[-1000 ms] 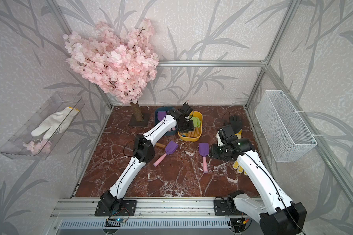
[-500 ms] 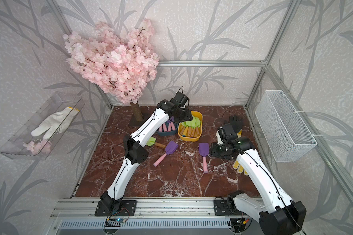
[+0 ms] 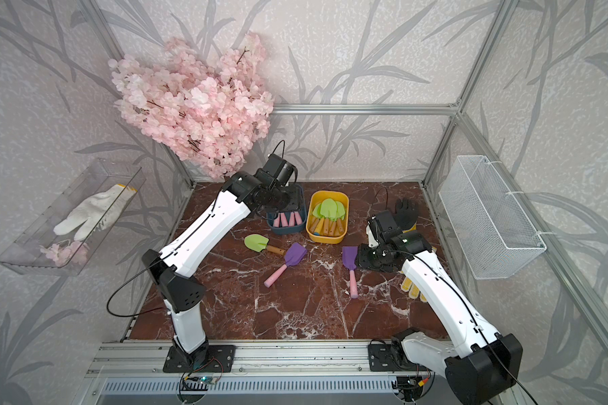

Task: Sort the small shovels by color and place them into the storage box
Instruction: Pick up the shovel from the center of the board.

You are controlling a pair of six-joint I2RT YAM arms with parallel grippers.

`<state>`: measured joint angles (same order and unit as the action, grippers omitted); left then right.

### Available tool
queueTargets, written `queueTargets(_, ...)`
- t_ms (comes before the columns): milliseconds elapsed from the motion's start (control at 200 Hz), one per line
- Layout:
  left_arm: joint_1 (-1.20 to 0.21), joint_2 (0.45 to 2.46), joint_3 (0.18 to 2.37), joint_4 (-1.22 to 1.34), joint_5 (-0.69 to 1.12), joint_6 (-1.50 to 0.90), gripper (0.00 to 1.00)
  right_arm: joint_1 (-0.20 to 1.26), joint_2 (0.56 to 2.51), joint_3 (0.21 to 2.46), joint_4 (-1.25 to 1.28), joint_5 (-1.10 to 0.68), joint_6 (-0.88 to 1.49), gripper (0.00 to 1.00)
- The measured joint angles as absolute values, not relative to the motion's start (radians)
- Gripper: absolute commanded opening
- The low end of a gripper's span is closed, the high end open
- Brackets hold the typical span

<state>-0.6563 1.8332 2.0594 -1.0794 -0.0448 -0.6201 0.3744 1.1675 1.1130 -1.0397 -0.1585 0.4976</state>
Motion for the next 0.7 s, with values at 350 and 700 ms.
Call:
queueTargets(350, -0.656, 1.399, 1.478, -1.033, -0.163, -0.673, 0.66, 0.421, 1.217, 0.96, -0.982, -0.193, 0.554, 0.5)
queueTargets(700, -0.647, 1.158, 1.272, -1.055, -0.229, -0.774, 0.67, 0.447, 1.337, 0.893, -0.919, -0.195, 0.583, 0.57)
